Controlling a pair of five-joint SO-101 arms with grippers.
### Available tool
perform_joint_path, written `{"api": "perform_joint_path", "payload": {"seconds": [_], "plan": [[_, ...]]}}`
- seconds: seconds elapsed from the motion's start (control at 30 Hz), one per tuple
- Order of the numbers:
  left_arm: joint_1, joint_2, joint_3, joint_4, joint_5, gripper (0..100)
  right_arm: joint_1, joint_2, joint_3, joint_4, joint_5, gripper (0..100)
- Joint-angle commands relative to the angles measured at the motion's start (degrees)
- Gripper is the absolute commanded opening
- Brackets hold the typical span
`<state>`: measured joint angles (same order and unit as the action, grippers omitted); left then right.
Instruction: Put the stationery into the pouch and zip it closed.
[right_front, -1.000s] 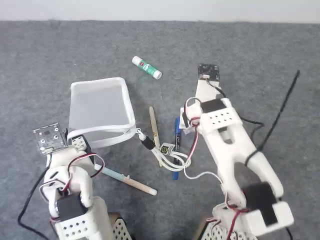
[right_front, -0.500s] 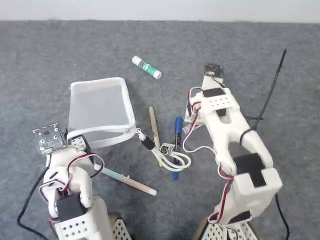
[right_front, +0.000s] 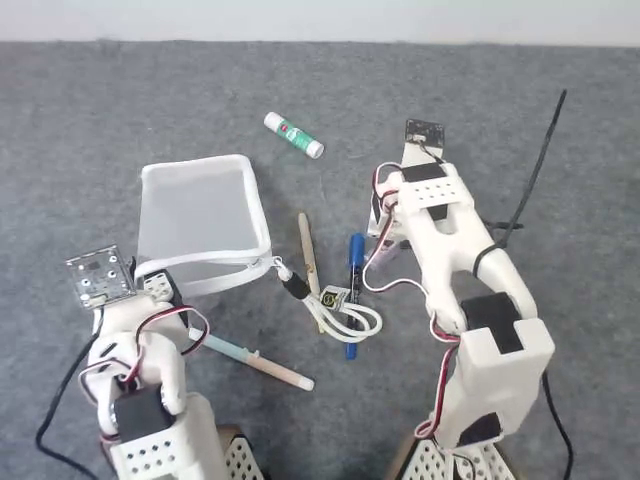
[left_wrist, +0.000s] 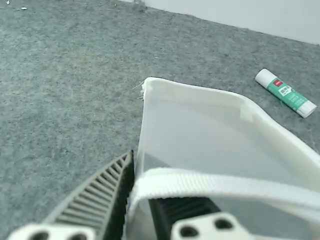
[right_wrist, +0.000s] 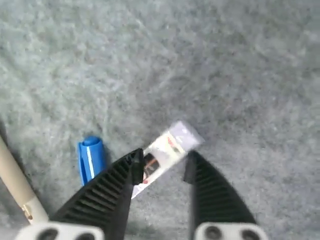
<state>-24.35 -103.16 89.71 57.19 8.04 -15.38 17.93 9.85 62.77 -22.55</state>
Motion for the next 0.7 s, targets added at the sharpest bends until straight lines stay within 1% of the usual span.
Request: {"api": "perform_joint_path", "payload": {"seconds": [0.0, 0.07, 0.17, 0.43, 0.6, 0.67], "plan": [[-0.35, -0.7, -3.12, -1.85, 0.79, 1, 0.04, -0.22, -2.37, 1.89, -0.26, 2.0], [-0.35, -0.7, -3.12, -1.85, 0.79, 1, 0.04, -0.22, -2.73, 2.86, -0.09, 0.3], [-0.35, -0.7, -3.12, -1.85, 0.79, 1, -0.13, -1.71, -4.22, 6.11, 0.0, 0.6], [-0.35, -0.7, -3.12, -1.85, 0.79, 1, 0.04, -10.95, -3.43, 12.97, 0.0, 0.6], [-0.35, -0.7, -3.12, -1.85, 0.79, 1, -0.13, -15.78, 0.18, 12.97, 0.0, 0.6], [-0.35, -0.7, -3.12, -1.85, 0.79, 1, -0.13, -17.54, 1.49, 11.47, 0.0, 0.6]]}}
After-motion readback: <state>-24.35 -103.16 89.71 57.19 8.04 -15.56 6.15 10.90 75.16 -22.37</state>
